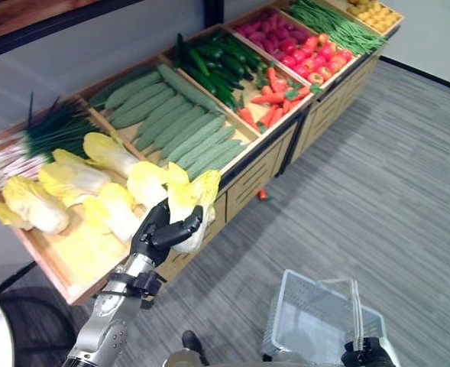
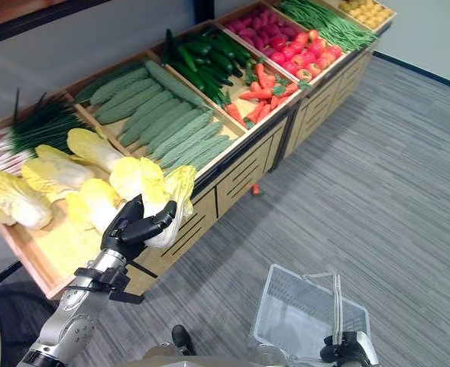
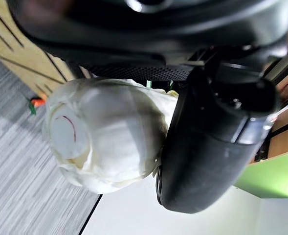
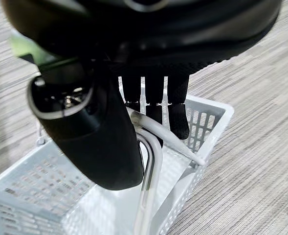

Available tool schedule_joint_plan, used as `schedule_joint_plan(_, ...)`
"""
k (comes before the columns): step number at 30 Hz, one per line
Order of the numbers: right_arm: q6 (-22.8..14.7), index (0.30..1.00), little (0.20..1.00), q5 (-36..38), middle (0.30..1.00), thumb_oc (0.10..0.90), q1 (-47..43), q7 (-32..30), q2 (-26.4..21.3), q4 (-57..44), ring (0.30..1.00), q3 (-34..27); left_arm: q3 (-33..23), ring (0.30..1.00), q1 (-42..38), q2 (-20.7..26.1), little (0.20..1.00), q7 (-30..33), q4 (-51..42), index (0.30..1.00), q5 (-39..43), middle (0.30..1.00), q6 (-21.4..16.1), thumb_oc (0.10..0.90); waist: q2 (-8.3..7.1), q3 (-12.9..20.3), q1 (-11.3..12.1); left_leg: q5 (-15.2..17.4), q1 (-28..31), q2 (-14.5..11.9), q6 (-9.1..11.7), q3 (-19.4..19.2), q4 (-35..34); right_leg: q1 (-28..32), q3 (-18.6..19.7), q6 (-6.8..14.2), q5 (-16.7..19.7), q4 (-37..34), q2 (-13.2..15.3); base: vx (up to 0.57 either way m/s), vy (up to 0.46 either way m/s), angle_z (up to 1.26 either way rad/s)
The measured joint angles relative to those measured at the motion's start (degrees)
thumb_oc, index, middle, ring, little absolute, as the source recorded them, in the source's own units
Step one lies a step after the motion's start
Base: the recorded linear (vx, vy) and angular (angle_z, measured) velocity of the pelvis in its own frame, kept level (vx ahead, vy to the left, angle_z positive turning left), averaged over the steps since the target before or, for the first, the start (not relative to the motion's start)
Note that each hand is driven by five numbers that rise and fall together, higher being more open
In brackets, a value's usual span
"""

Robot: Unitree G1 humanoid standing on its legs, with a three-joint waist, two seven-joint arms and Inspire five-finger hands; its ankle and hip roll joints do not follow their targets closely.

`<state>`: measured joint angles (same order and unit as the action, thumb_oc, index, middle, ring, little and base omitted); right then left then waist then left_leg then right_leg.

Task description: Get the vegetables into the basket

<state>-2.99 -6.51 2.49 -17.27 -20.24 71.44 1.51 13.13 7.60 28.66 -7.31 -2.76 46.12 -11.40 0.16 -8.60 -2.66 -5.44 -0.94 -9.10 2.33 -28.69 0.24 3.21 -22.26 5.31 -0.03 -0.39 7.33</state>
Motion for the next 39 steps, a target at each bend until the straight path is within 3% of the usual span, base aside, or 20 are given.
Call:
schedule_joint_plan(2,-0.33,0.3,0.3,0.77,0.3,0.4,0.24,-0.07,-0.04,-0.53,0.3,0.01,0.09,0.3,-0.56,-0.53,0.3,0.3,1.12,0.3,0.01,0.3,0.03,0.4,-0.06,-0.15,-0.55,-0.23,-0.41,-0.62,0.29,2.66,2.14,-0.6,0.93,-0.45,-0.52,1.07,-0.21,-0.08,-0.095,-0.41)
schedule_joint_plan(3,-0.55,0.3,0.3,0.81,0.3,0.4,-0.25,-0.32,-0.19,-0.95,0.3,0.02,0.18,0.3,-0.5,-0.07,0.3,0.83,1.1,0.3,0.01,0.3,0.05,0.4,-0.34,-0.26,1.23,-0.47,-0.1,-1.29,0.37,4.45,3.06,-1.09,3.83,-1.2,0.11,0.71,-0.33,0.0,-0.058,-0.96)
schedule_joint_plan(4,-0.35,0.3,0.3,0.84,0.3,0.4,-2.06,-0.44,-0.55,-1.28,0.3,0.36,0.28,0.3,-0.75,-0.09,0.3,0.97,0.97,0.3,-0.01,0.3,-0.02,0.4,-0.27,-0.81,1.28,-0.46,-0.29,-1.13,0.36,9.36,4.0,-1.74,6.0,-1.71,0.91,0.12,-1.07,0.0,-0.057,-1.38)
schedule_joint_plan(5,-0.34,0.3,0.3,0.88,0.3,0.4,-3.23,-0.43,-1.37,-1.14,0.3,0.68,1.49,0.3,-1.97,-0.27,0.3,1.15,0.89,0.3,-0.02,0.3,-0.02,0.4,-0.42,-1.56,2.9,-0.67,-0.87,-0.84,0.13,17.18,5.48,-2.93,8.65,-2.16,1.41,0.75,-0.95,0.09,-0.083,-1.01)
schedule_joint_plan(6,-0.27,0.3,0.3,0.9,0.3,0.4,-4.03,-0.61,-2.03,-1.1,0.3,1.0,2.37,0.3,-2.7,-0.31,0.3,0.97,0.59,0.3,-0.08,0.3,-0.02,0.4,-0.87,-2.17,3.37,0.82,-2.68,-0.4,2.0,22.72,7.15,-3.4,10.16,-2.53,2.33,0.02,-0.22,0.11,-0.052,-0.94)
schedule_joint_plan(7,-0.34,0.3,0.3,0.87,0.3,0.4,-4.81,-0.77,-2.72,-1.43,0.3,1.17,3.34,0.3,-3.25,-0.48,0.3,0.78,0.57,0.3,-0.14,0.3,0.01,0.4,-0.77,-2.43,3.28,2.27,-2.33,0.59,4.31,26.68,4.17,-3.35,11.36,-2.49,2.88,-0.94,0.02,0.15,-0.061,-0.73)
schedule_joint_plan(9,-0.46,0.3,0.3,0.82,0.3,0.4,-7.19,-0.84,-4.43,-2.68,0.3,2.34,3.65,0.3,-3.32,-1.3,0.3,-0.16,0.18,0.3,-0.26,0.3,-0.07,0.4,-0.24,-2.95,4.21,2.81,-2.0,4.55,4.62,40.74,-3.75,-4.38,17.35,-3.21,3.65,-3.24,-0.27,0.12,0.007,-1.12)
schedule_joint_plan(12,-0.91,0.3,0.3,1.18,0.3,0.4,-8.91,-1.32,-6.17,-4.06,0.3,2.43,3.63,0.3,-3.49,-1.76,0.3,-0.13,0.32,0.3,-0.22,0.3,-0.08,0.4,2.09,-4.51,4.37,1.46,-3.77,6.15,3.35,43.06,-5.11,-4.13,21.26,-1.31,4.96,-4.96,-1.37,0.08,0.055,-0.93)
schedule_joint_plan(13,-1.05,0.3,0.3,1.67,0.3,0.4,-8.85,-1.46,-6.1,-4.76,0.3,2.4,3.46,0.3,-3.45,-1.73,0.3,-0.06,0.47,0.3,-0.15,0.3,-0.09,0.4,2.47,-4.73,5.46,-0.15,-3.28,6.29,3.19,42.59,-4.25,-4.14,22.8,-0.31,5.12,-4.96,-1.4,0.09,0.103,-0.75)
schedule_joint_plan(16,-1.67,0.3,0.3,2.02,0.3,0.4,-8.58,-1.45,-5.68,-5.37,0.3,2.51,3.2,0.3,-3.41,-1.44,0.3,0.15,0.45,0.3,-0.1,0.3,-0.08,0.4,1.66,-5.14,6.08,0.24,-3.08,6.99,2.64,41.12,-3.91,-4.36,23.32,0.08,5.24,-4.98,-0.87,0.09,0.2,-0.36)
schedule_joint_plan(17,-2.24,0.3,0.3,3.03,0.3,0.4,-8.34,-2.04,-4.16,-5.69,0.3,3.27,2.49,0.3,-3.81,-0.14,0.3,0.91,0.37,0.3,0.03,0.3,-0.11,0.4,-0.34,-6.24,5.35,0.22,-2.43,8.98,1.28,40.48,-3.86,-4.19,23.42,0.67,5.51,-4.9,1.19,0.05,0.161,-0.33)
schedule_joint_plan(18,-2.31,0.3,0.3,2.95,0.3,0.4,-6.61,-1.09,-3.01,-6.73,0.3,3.31,1.86,0.3,-3.59,1.09,0.3,1.13,0.45,0.3,0.32,0.3,-0.12,0.4,-0.62,-6.42,6.58,-0.38,-0.81,10.08,-0.13,37.95,-4.5,-3.91,24.13,2.34,6.71,-4.65,2.53,0.06,0.252,-0.45)
schedule_joint_plan(21,-2.26,0.3,0.3,2.92,0.3,0.4,-6.33,0.06,-1.8,-6.88,0.3,3.42,1.94,0.3,-3.51,1.98,0.3,1.01,0.36,0.3,1.13,0.3,-0.14,0.4,0.11,-6.39,6.38,0.64,2.12,10.31,-0.9,36.29,-5.2,-2.26,25.43,2.58,6.79,-4.61,2.69,-0.03,0.37,-0.44)
schedule_joint_plan(24,-2.03,0.3,0.3,2.41,0.3,0.4,-7.92,0.12,-1.96,-8.84,0.3,3.45,3.03,0.3,-4.28,2.49,0.3,0.78,0.28,0.3,1.74,0.3,-0.3,0.4,-0.07,-6.47,6.04,1.63,2.66,10.52,-2.01,30.27,-5.22,-5.44,29.13,3.73,8.22,-3.2,2.81,-0.06,0.13,-0.82)
schedule_joint_plan(26,-1.86,0.3,0.3,2.42,0.3,0.4,-8.51,0.12,-1.95,-8.78,0.3,3.46,3.56,0.3,-4.77,2.34,0.3,0.34,0.33,0.3,1.72,0.3,-0.11,0.4,-0.22,-6.54,5.38,1.93,3.2,10.61,-2.36,28.81,-5.24,-5.71,27.78,3.66,8.83,-3.2,3.01,-0.09,0.051,-0.7)
schedule_joint_plan(28,-1.34,0.3,0.3,2.38,0.3,0.4,-9.57,-0.05,-1.79,-8.67,0.3,3.94,3.52,0.3,-5.22,2.75,0.3,-0.26,0.2,0.3,1.62,0.3,-0.1,0.4,-0.01,-6.49,6.56,2.57,3.44,8.97,-2.94,25.12,-4.9,-6.69,18.71,0.61,12.58,-4.14,1.88,-0.05,0.017,-0.75)
schedule_joint_plan(29,-1.38,0.3,0.3,2.35,0.3,0.4,-9.61,-0.06,-1.77,-8.7,0.3,3.96,3.24,0.3,-5.22,2.71,0.3,-0.28,0.16,0.3,1.62,0.3,-0.1,0.4,0.06,-6.48,7.13,2.48,3.92,8.36,-2.88,24.08,-5.24,-6.57,12.75,-1.69,10.33,-2.9,1.92,0.01,-0.005,-0.51)
schedule_joint_plan(30,-1.32,0.3,0.3,2.03,0.3,0.4,-9.3,-0.12,-1.84,-8.71,0.3,3.96,2.92,0.3,-4.93,2.11,0.3,-0.13,0.18,0.3,1.69,0.3,-0.11,0.4,0.1,-6.28,7.3,2.52,4.4,7.81,-2.71,23.85,-5.19,-5.63,9.95,-0.61,7.6,-0.33,2.5,0.03,-0.021,-0.3)
schedule_joint_plan(32,-1.15,0.3,0.3,1.7,0.3,0.4,-8.86,-0.13,-2.01,-9.14,0.3,4.03,2.89,0.3,-4.83,2.43,0.3,-0.14,0.22,0.3,1.73,0.3,-0.1,0.4,-0.85,-5.89,8.33,2.74,4.71,8.2,-1.96,23.44,-5.19,-4.34,11.02,1.0,6.95,-2.12,2.95,0.04,-0.048,-0.22)
schedule_joint_plan(39,-0.36,0.3,0.3,-0.6,0.3,0.4,-8.61,-0.04,-4.24,-11.73,0.3,4.34,1.87,0.3,-1.44,2.17,0.3,-0.33,-0.03,0.3,1.7,0.3,0.14,0.4,0.05,-5.41,8.27,2.53,5.34,5.89,-0.38,21.77,-5.21,-3.41,12.54,0.6,7.98,-4.99,0.81,0.02,-0.117,-0.16)
